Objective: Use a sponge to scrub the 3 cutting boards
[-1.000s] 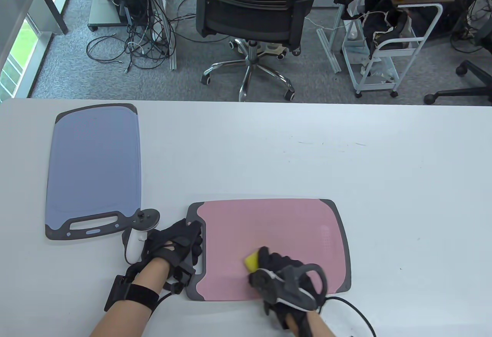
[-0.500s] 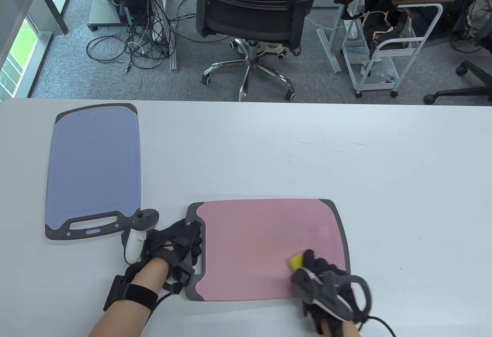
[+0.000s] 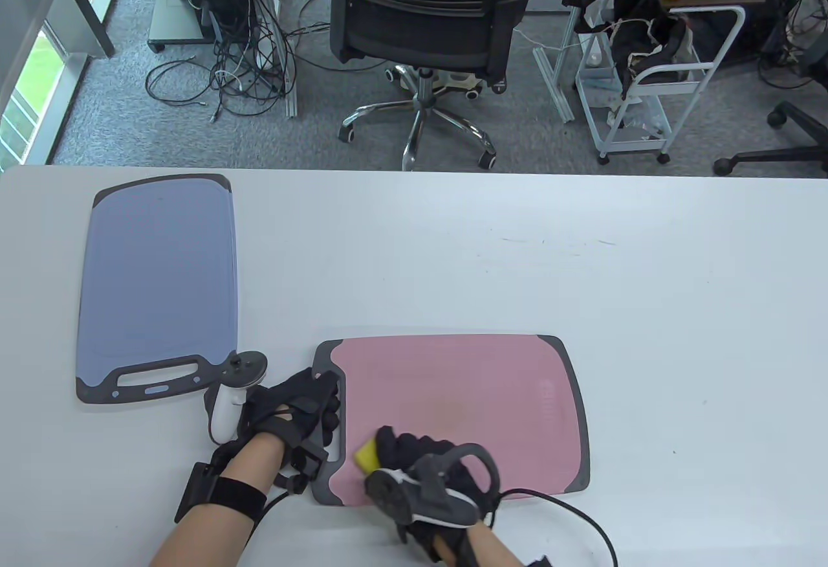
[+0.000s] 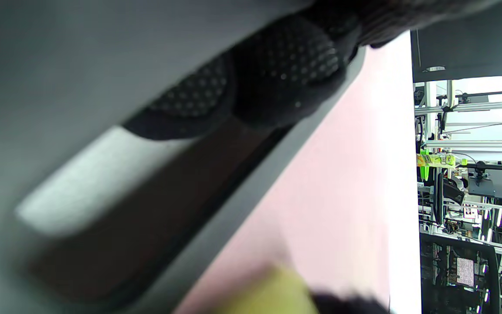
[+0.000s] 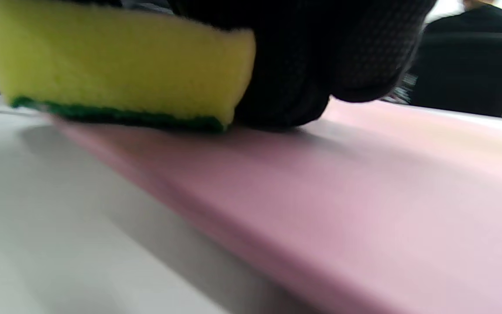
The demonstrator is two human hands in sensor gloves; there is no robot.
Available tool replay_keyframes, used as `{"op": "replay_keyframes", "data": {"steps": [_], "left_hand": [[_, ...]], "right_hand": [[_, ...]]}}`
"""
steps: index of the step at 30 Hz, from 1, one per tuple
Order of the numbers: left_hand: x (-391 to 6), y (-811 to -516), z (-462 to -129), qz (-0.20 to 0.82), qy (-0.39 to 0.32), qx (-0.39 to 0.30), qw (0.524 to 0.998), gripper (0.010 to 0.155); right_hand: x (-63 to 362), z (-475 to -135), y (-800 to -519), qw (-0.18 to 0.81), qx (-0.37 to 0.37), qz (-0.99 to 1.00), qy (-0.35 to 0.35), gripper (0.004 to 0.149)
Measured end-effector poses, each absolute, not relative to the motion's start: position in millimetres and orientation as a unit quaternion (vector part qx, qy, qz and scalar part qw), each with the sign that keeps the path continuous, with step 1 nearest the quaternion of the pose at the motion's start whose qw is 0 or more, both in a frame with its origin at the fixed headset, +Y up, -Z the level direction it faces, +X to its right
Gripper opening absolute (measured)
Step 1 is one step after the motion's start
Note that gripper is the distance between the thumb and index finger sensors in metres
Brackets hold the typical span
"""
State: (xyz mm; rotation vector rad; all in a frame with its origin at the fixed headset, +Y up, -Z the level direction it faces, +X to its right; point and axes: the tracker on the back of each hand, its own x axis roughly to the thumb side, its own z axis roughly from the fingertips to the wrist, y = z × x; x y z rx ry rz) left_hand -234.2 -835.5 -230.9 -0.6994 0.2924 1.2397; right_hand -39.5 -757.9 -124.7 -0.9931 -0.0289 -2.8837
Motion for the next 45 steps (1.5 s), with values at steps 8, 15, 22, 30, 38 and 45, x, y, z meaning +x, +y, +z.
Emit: {"op": "replay_keyframes", "data": {"steps": [8,15,22,30,38,45], "left_hand": [[-234,-835,-230,0.560,0.140,-0.306,0.757,0.054],[-232,-835,-231,0.563,0.146,-0.295,0.758,0.054],[-233,-836,-233,0.573,0.151,-0.298,0.749,0.054],[-252,-837,-237,0.591,0.167,-0.293,0.733,0.053],[-253,-836,-237,0.590,0.172,-0.289,0.734,0.053],[-253,-837,-237,0.593,0.178,-0.302,0.725,0.053]], "right_hand": [[90,-138,-764,0.077,-0.159,-0.983,-0.041,0.072],[244,-131,-774,0.016,0.082,-0.993,-0.081,0.073],[76,-142,-768,-0.022,-0.175,-0.984,-0.021,0.077],[-49,-130,-760,0.052,-0.313,-0.948,0.003,0.080],[104,-135,-771,0.045,-0.180,-0.982,-0.028,0.080],[263,-133,-776,0.041,0.028,-0.996,-0.069,0.076]]}}
